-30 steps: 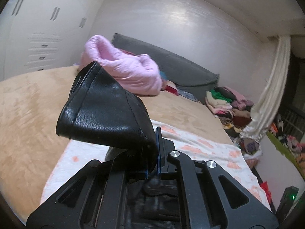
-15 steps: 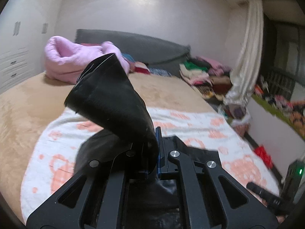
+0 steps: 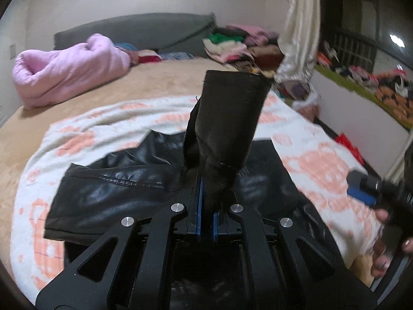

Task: Fold large clothes
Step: 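Lift the sleeve with the left tool, fold it across the back, release, then grasp the jacket hem with the right tool while the left tool grasps it too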

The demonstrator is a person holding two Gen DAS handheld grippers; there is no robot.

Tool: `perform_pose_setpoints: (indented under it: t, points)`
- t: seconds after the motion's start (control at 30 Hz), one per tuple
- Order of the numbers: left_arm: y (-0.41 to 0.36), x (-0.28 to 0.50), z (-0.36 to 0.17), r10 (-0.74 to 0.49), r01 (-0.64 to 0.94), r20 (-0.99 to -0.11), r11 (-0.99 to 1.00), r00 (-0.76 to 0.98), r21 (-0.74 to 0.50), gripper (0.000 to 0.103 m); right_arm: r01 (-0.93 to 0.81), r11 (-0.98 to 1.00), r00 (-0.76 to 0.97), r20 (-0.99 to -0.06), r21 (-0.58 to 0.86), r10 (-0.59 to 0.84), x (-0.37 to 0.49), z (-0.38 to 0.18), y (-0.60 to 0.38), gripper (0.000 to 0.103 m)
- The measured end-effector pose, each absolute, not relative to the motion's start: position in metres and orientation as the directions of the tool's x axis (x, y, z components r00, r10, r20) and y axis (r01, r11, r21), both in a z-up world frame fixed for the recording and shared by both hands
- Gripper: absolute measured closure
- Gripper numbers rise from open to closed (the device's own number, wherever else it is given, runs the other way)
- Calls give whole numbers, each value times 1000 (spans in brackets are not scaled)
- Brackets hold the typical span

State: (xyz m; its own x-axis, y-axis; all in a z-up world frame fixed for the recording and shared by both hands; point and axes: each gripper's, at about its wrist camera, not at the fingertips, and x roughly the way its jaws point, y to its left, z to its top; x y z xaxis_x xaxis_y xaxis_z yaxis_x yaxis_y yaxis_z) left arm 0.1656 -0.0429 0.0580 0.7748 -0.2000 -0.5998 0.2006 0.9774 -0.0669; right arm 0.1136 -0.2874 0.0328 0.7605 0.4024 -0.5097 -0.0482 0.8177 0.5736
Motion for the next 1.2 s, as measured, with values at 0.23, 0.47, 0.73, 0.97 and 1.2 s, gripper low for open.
perform_pose_setpoints:
  t: [0.23, 0.47, 0.73, 0.97, 1.2]
  points:
    - [-74, 175, 15, -223, 282, -685, 959, 694, -27, 95, -28, 823, 756, -527, 567, 389, 119, 23, -291, 4]
    - [-97, 170, -22, -218, 361, -759, 932, 613, 23, 23, -15, 813, 731, -548, 582, 406, 130, 10, -294, 4]
    - [-78, 128, -24, -327, 409, -765, 908, 554, -92, 15, -89, 768, 609, -576, 634, 546, 157, -12, -263, 5]
    - [11, 121, 18, -285, 227, -688, 958, 667, -177, 10, -93, 797, 560, -631, 597, 537, 184, -33, -220, 55]
    - [120, 133, 49, -117, -47, -641, 971, 759, -233, 10, -312, 857, 629, -587, 409, 509, 193, 15, -181, 92]
